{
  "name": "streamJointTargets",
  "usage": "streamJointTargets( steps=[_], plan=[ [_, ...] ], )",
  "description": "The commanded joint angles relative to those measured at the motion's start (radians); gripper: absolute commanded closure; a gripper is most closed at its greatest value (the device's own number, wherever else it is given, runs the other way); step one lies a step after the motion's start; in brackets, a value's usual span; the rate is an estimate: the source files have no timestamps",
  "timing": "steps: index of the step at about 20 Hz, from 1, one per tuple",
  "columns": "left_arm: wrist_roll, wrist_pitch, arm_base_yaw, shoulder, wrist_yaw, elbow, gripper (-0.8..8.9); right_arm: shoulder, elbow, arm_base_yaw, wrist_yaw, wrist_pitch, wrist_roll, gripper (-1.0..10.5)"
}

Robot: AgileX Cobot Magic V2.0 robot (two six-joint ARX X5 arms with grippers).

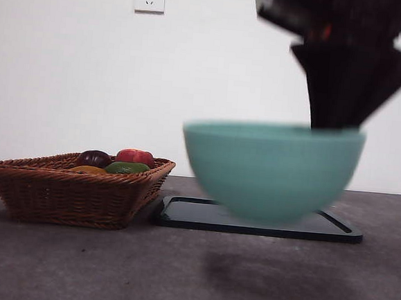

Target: Pick up the wifruite, put it on the bowl, pick up the plate, put it on desk

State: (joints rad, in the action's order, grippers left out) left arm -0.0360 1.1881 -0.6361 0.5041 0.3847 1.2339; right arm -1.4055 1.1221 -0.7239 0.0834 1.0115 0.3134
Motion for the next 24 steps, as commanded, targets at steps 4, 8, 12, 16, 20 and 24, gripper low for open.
streamJointTargets(
  steps=[4, 8, 12, 16, 20, 24],
  plan=[
    [-0.005, -0.006, -0.006, 0.003, 0.003, 0.011, 1.88, -0.026, -0.143, -0.005, 0.021, -0.181, 0.115, 9.4],
    [-0.005, -0.006, -0.006, 0.003, 0.003, 0.011, 1.88, -0.031, -0.215, -0.004, 0.021, -0.269, 0.159, 9.4],
    [-0.005, -0.006, -0.006, 0.003, 0.003, 0.011, 1.88, -0.072, -0.221, -0.004, 0.016, -0.284, 0.182, 9.4],
    [-0.005, -0.006, -0.006, 0.003, 0.003, 0.011, 1.88, -0.105, -0.221, -0.006, 0.0, -0.298, 0.184, 9.4],
    [-0.005, -0.006, -0.006, 0.003, 0.003, 0.011, 1.88, -0.104, -0.221, -0.013, -0.007, -0.309, 0.185, 9.4],
    [-0.005, -0.006, -0.006, 0.003, 0.003, 0.01, 1.88, -0.097, -0.217, -0.011, -0.006, -0.297, 0.184, 6.7]
  ],
)
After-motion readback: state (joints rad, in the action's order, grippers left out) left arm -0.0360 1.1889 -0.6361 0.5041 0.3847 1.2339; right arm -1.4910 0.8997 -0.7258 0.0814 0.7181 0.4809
